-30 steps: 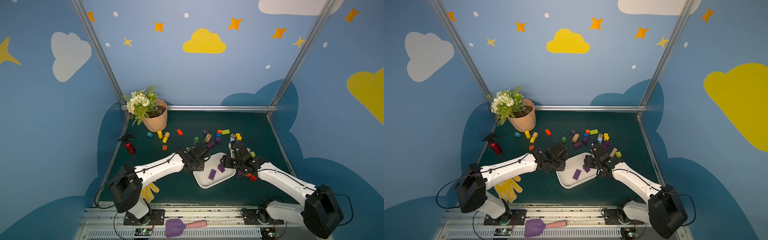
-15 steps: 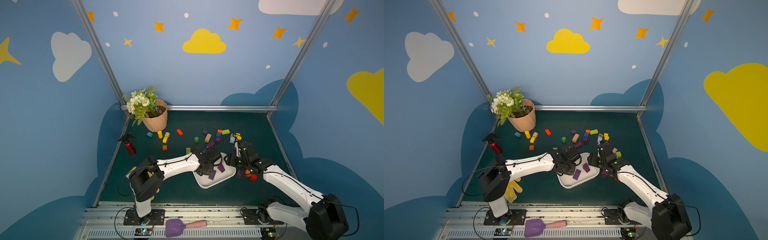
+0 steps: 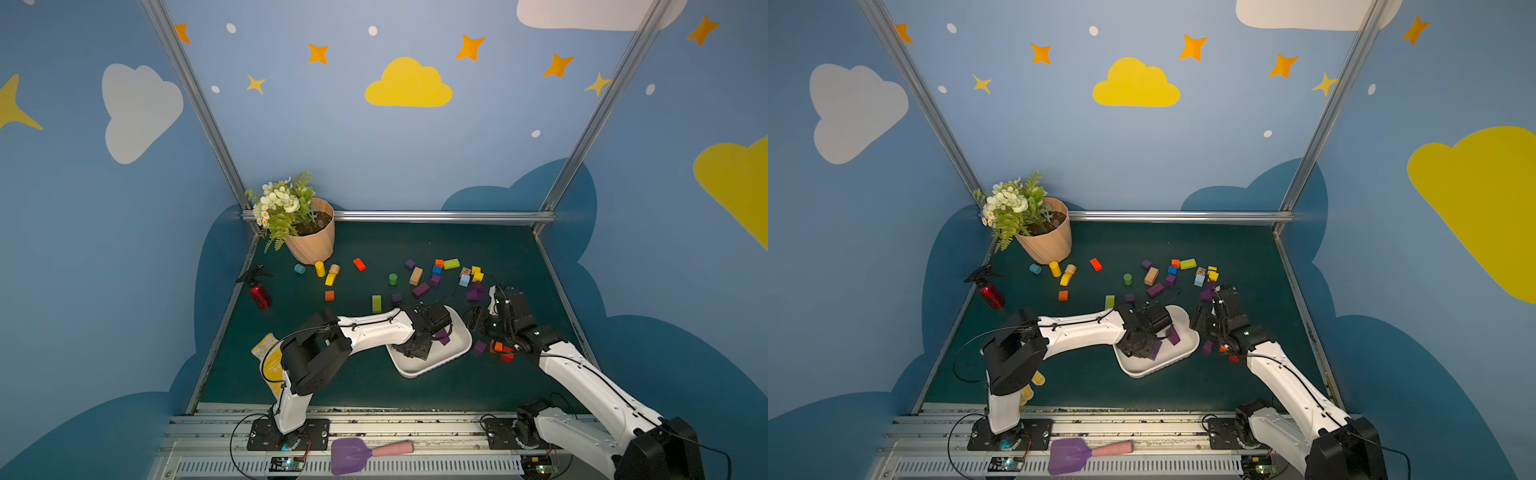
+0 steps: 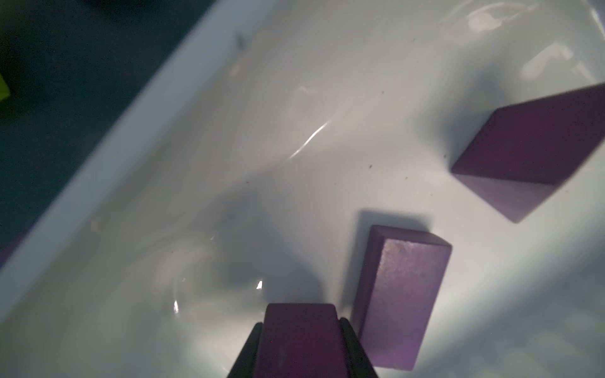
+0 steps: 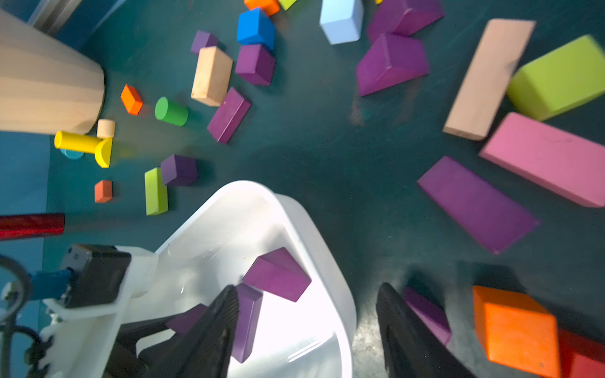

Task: Pick purple bricks into the storage bin
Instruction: Place the building block in the storage box.

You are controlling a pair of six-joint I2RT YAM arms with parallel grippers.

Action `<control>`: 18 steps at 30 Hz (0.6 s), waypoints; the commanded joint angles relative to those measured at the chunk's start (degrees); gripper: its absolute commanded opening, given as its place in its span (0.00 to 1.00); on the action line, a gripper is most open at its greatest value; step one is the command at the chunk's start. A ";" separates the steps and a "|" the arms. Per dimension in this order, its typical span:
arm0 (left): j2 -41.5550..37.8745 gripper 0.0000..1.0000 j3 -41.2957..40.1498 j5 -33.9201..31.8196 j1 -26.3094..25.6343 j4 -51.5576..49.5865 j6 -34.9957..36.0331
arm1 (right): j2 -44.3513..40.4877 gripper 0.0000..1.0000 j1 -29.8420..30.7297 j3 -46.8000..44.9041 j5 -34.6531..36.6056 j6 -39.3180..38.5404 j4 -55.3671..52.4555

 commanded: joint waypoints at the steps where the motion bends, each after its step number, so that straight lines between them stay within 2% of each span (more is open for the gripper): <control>1: 0.69 0.31 1.31 -1.31 -0.15 -1.71 0.67 | -1.67 0.68 -1.72 -0.92 0.34 0.94 -1.07; 10: 1.06 0.32 0.85 -2.59 -0.15 -2.32 0.76 | -3.09 0.68 -4.42 -1.43 -0.01 0.49 -2.62; 18: -0.52 0.32 -2.42 -4.35 0.20 -2.73 0.86 | -5.30 0.68 -4.07 -0.19 -1.16 -4.60 -4.38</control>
